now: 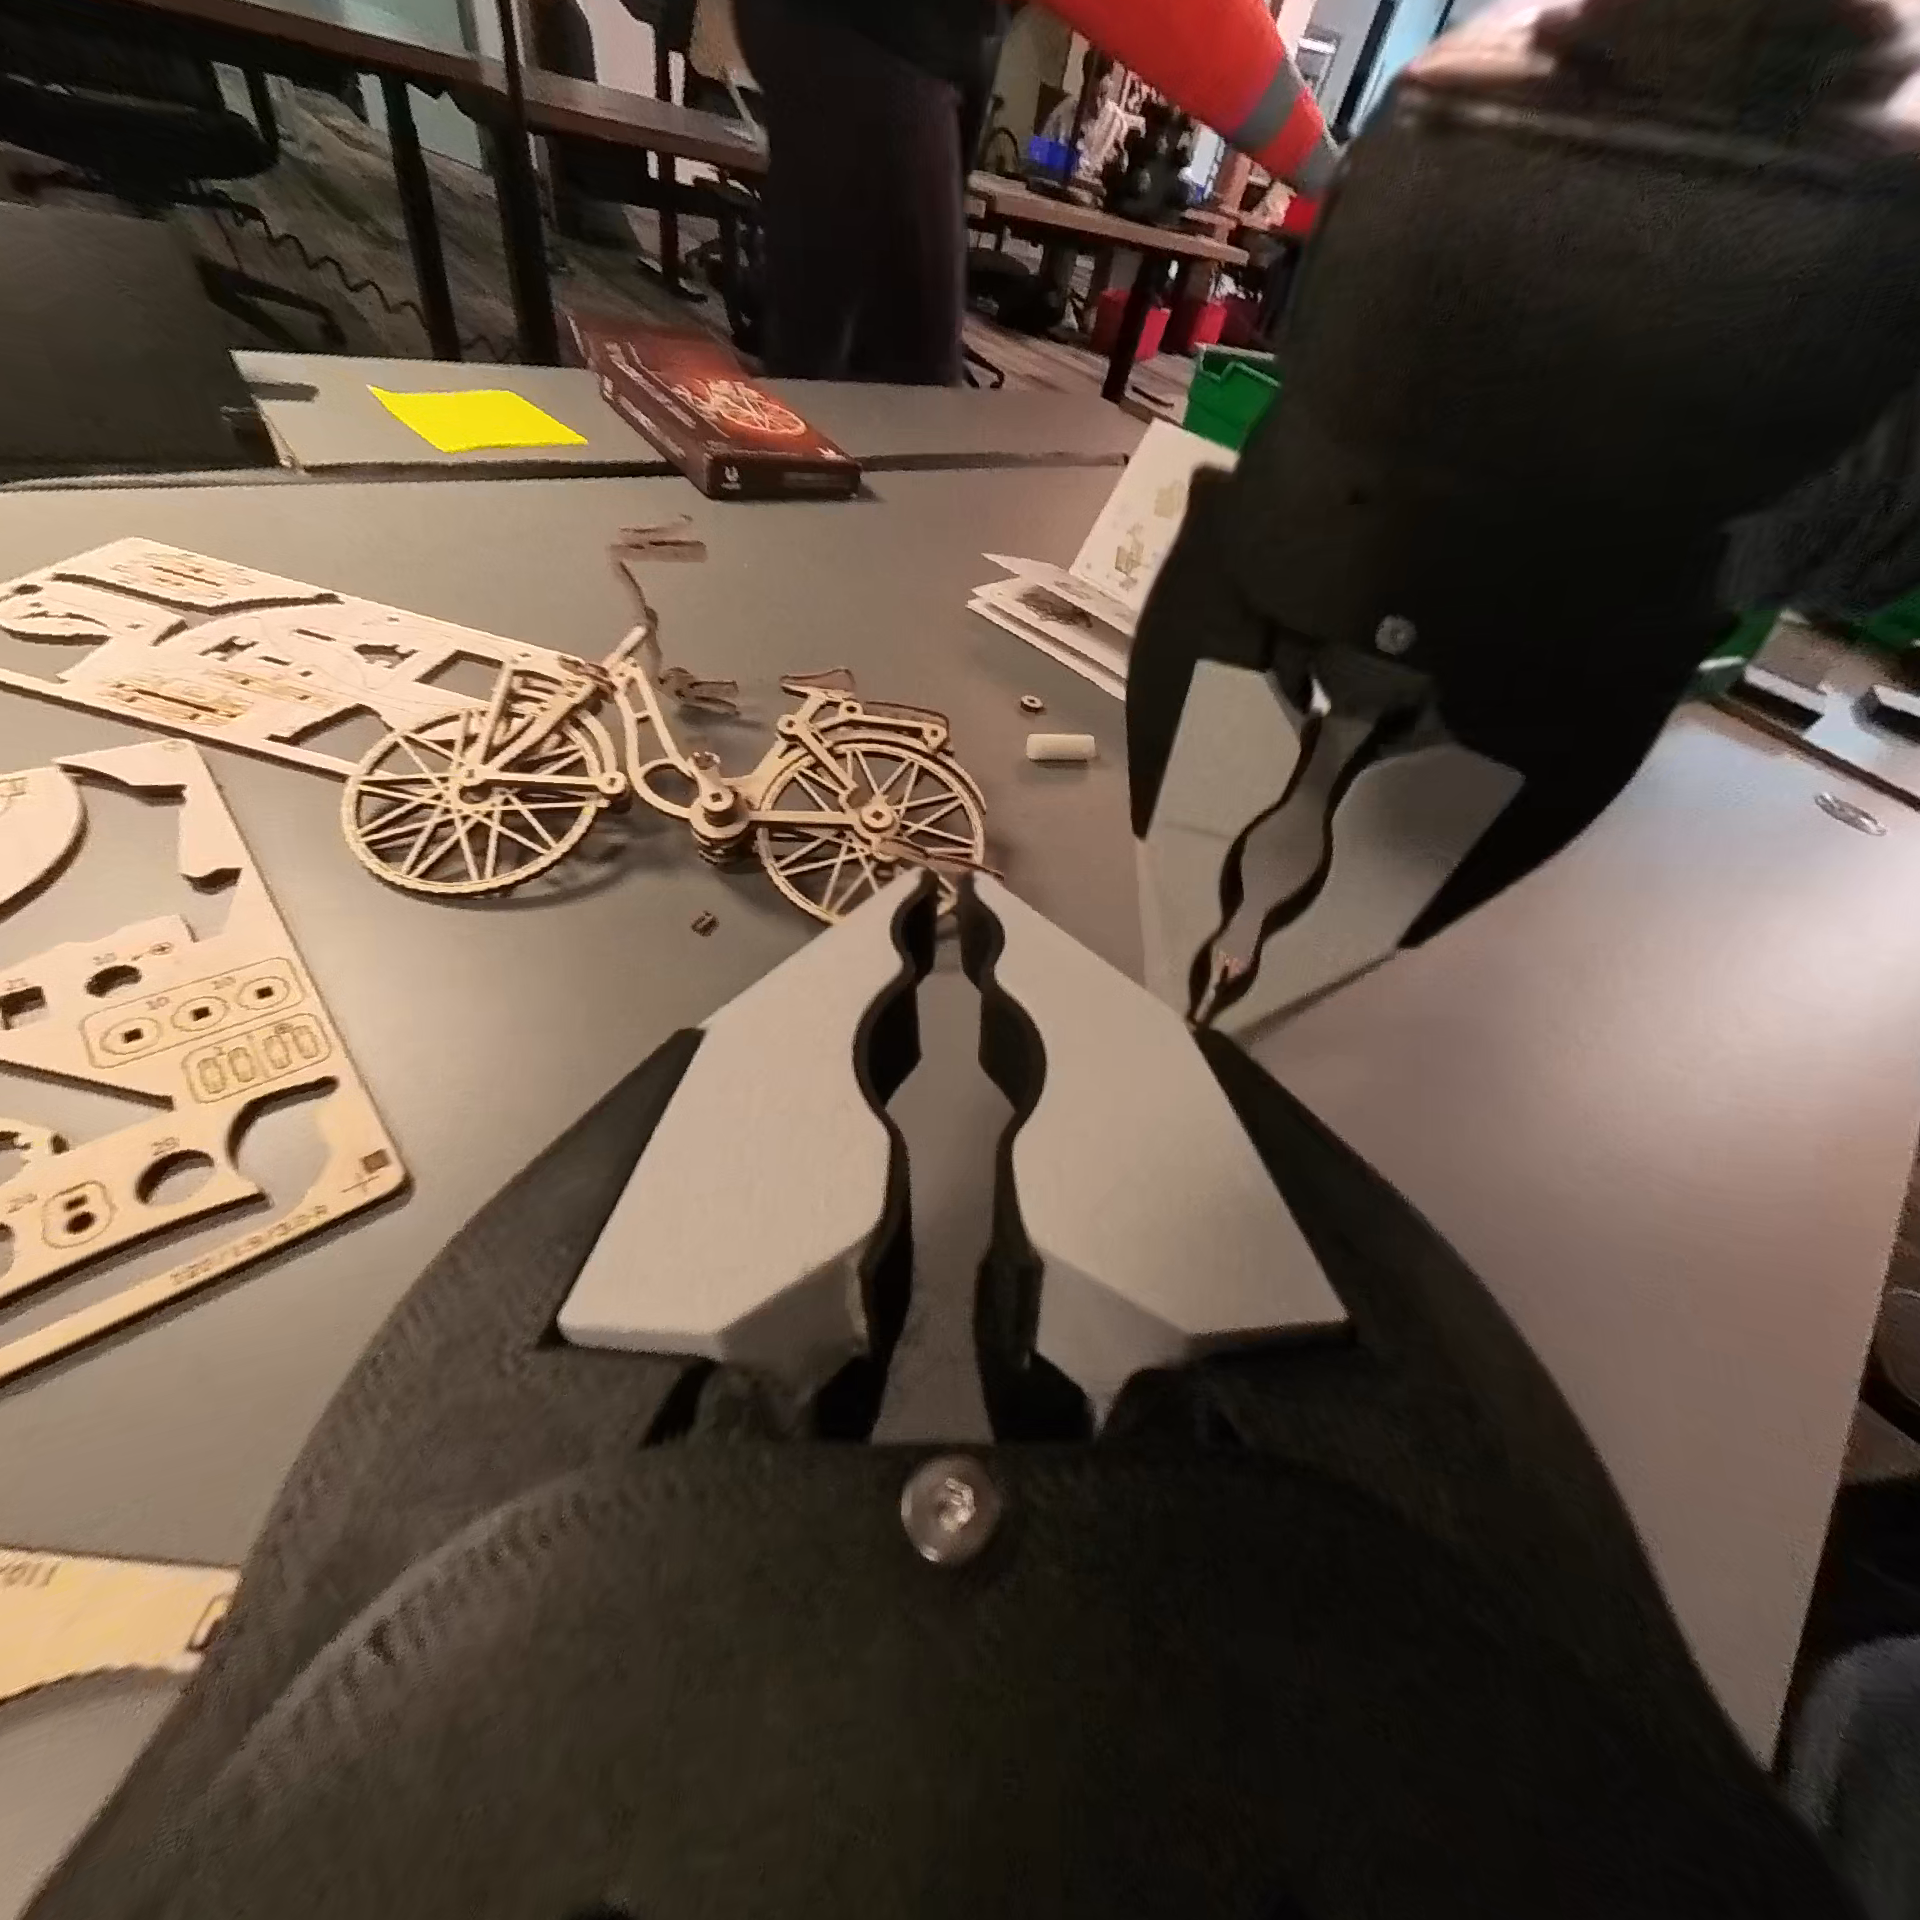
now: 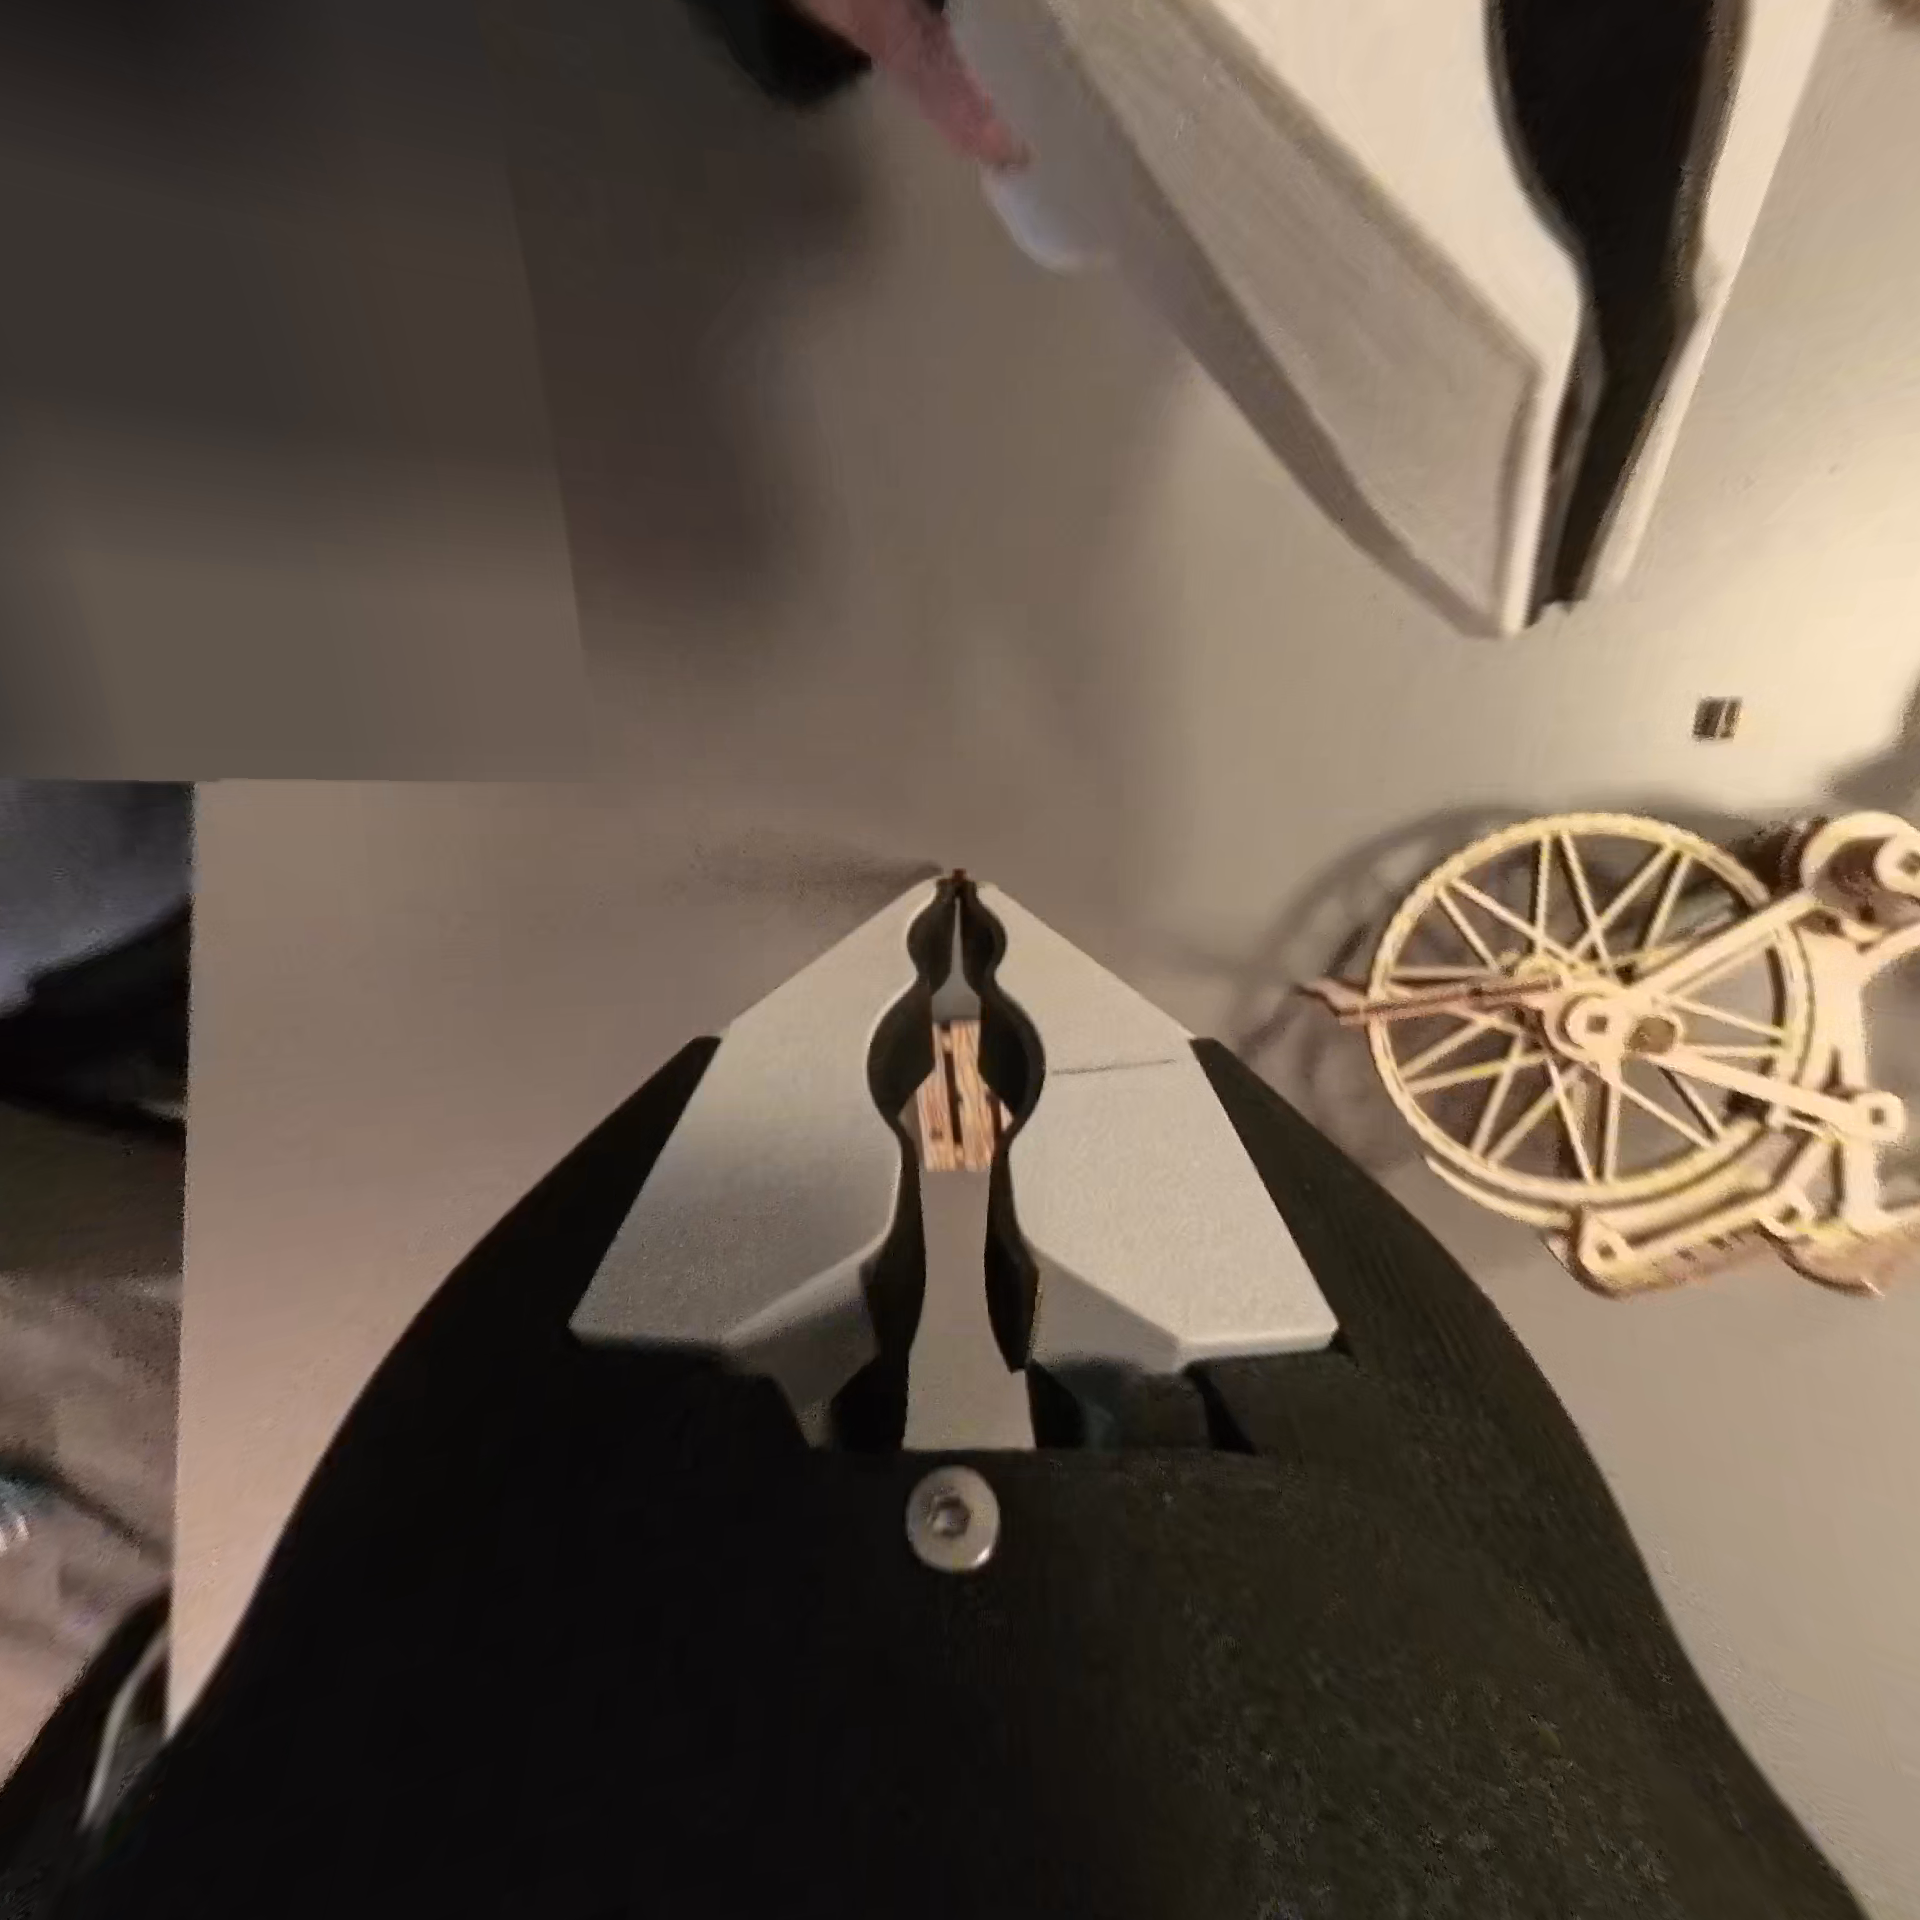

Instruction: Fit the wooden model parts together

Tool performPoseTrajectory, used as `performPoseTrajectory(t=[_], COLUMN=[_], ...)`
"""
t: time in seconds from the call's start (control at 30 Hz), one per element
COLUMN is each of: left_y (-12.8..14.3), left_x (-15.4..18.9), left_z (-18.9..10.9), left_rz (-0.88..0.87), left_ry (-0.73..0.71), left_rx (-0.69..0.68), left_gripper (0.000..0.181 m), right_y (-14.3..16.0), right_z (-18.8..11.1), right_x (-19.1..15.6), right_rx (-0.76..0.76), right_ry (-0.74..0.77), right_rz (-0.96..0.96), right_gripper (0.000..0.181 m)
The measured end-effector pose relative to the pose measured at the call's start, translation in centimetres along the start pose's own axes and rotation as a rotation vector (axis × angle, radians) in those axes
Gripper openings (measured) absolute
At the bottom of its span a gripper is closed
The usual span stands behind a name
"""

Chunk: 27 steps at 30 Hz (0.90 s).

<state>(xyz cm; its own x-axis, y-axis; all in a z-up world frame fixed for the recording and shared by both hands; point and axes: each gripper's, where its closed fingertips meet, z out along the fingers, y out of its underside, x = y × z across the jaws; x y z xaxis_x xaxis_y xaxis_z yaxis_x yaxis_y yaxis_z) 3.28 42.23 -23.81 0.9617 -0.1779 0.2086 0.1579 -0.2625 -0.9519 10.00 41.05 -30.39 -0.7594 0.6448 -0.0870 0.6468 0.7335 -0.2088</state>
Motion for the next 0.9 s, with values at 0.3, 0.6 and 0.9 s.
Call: performPoseTrajectory(t=[0.3,0.6,0.9], left_y=[-1.9,-2.0,-2.6], left_x=[-1.1,-1.0,-1.1], left_z=[-1.3,-1.3,-1.7], left_rz=[0.000,-0.010,-0.015], left_ry=[-0.062,-0.052,-0.053], left_rx=[0.121,0.130,0.175], left_gripper=[0.000,0.000,0.000], right_y=[-2.1,-1.9,-0.7], right_z=[0.9,0.2,-3.7], right_x=[0.4,0.3,11.0], right_rx=[0.331,0.353,0.311], right_ry=[0.078,0.215,0.641], right_rz=[0.091,0.006,0.338], right_gripper=[0.007,0.062,0.115])
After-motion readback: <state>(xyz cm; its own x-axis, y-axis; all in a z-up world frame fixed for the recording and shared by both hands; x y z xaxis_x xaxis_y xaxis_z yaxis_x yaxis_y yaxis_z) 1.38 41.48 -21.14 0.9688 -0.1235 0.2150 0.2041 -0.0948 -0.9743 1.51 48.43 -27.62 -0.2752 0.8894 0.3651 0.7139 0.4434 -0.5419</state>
